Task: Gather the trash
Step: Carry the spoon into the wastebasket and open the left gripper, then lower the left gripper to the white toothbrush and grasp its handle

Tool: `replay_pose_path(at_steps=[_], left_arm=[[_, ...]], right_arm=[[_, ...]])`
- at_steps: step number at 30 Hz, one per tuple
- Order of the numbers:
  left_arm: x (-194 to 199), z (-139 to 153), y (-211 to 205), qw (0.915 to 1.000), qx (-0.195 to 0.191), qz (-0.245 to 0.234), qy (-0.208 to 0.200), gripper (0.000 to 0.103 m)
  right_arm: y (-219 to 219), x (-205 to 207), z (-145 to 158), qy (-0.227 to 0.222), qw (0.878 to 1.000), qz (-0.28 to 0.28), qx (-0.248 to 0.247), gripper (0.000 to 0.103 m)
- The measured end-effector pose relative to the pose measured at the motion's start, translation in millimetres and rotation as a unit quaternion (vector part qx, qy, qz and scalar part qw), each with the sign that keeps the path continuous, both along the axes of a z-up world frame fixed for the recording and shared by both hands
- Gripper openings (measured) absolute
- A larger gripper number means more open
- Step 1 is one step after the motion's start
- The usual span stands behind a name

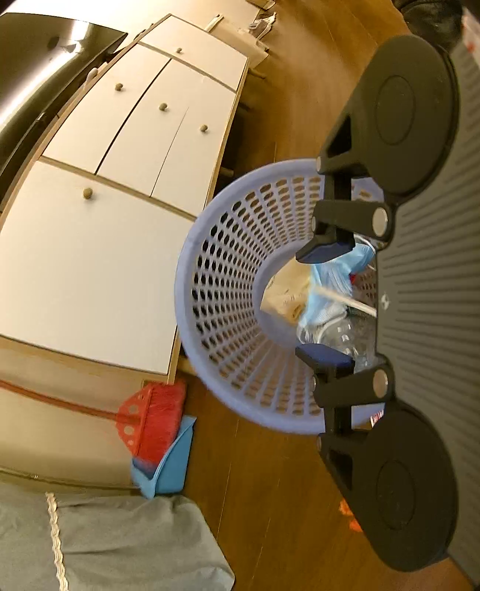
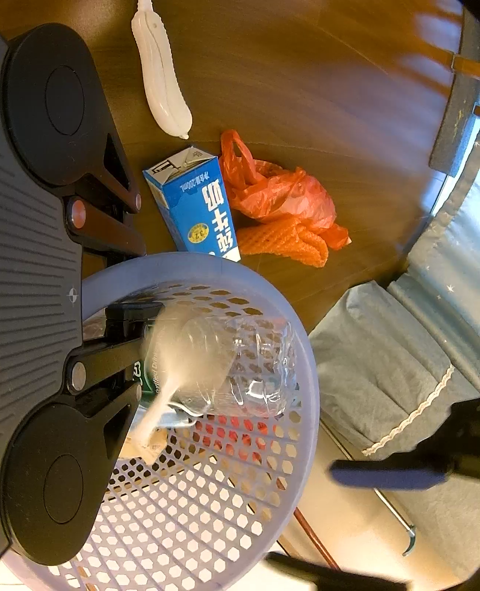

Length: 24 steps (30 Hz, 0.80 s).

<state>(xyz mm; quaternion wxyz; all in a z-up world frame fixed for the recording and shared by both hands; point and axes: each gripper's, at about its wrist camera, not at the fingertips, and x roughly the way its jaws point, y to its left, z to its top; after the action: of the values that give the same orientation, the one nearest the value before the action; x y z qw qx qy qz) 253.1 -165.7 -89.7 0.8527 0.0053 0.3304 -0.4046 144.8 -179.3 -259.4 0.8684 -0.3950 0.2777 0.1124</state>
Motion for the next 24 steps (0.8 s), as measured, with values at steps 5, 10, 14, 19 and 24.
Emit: replay_pose_path(at_steps=[5,10,14,19,24], left_arm=[[3,-8,39,0.999,0.007,0.043,0.011,0.042],[11,-19,75,0.996,0.031,0.083,0.017,0.042],[14,-24,99,0.9933,0.04,0.106,0.019,0.042],[9,-36,121,0.9895,0.065,0.128,0.018,0.042],[-6,-66,134,0.9855,0.098,0.135,0.029,0.042]], right_arm=[[-1,0,2,-0.001,1.0,-0.004,0.006,0.002],[0,3,2,0.0,1.0,-0.007,0.009,0.003],[-1,3,2,0.0,1.0,-0.007,0.009,0.003],[-1,3,2,0.0,1.0,-0.008,0.01,0.003],[-2,3,2,0.0,1.0,-0.007,0.01,0.003]])
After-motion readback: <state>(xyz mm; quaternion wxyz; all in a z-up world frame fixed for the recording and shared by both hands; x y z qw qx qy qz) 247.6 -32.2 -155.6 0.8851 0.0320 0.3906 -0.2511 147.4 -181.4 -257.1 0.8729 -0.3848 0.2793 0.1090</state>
